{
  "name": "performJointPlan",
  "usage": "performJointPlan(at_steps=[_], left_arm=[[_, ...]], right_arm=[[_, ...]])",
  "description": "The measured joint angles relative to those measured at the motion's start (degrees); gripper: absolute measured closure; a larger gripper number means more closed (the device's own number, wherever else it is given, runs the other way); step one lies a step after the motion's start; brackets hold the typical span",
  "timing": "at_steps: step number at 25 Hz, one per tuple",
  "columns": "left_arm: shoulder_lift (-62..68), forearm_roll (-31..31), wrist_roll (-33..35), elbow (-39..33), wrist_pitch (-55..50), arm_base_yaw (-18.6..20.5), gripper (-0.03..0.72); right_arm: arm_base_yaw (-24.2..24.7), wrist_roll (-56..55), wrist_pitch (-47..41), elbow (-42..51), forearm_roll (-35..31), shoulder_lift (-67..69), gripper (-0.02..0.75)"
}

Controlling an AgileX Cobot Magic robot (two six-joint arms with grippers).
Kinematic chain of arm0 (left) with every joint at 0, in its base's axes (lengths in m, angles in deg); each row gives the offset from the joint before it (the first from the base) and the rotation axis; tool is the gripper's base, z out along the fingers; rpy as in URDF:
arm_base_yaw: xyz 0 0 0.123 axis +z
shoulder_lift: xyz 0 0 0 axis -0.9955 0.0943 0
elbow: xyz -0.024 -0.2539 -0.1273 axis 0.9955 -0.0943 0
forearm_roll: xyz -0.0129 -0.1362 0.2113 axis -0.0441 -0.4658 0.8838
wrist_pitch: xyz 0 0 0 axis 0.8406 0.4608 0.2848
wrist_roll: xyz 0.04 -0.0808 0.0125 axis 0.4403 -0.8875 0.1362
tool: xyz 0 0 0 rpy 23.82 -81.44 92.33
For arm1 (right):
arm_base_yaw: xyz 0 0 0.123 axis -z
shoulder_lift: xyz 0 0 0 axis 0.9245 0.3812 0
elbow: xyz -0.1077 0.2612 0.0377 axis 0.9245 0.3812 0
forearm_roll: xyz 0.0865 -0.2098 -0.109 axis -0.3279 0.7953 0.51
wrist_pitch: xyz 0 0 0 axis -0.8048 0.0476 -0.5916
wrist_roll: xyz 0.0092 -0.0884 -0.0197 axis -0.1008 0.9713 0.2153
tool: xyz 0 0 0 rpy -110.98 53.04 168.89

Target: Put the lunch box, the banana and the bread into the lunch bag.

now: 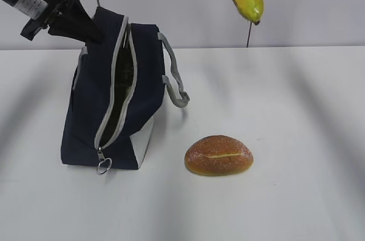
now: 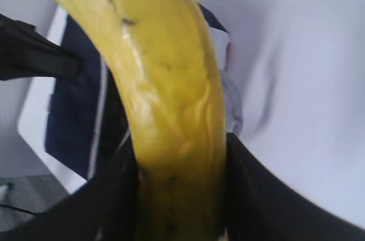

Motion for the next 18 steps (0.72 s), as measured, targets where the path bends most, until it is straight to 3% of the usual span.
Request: performJointPlan(at_steps=[6, 18], left_arm=[[0.00, 0.00, 0.00, 0.00, 0.00, 0.00, 0.690], [0.00, -0.55, 0.00, 0.00, -0.05, 2.56, 0.690]], right_arm=[[-1.82, -0.95, 0.00, 0.00, -8.62, 2.27, 0.448], [-11.49, -7.66, 2.64, 0.00, -8.37, 7.69, 0.446]])
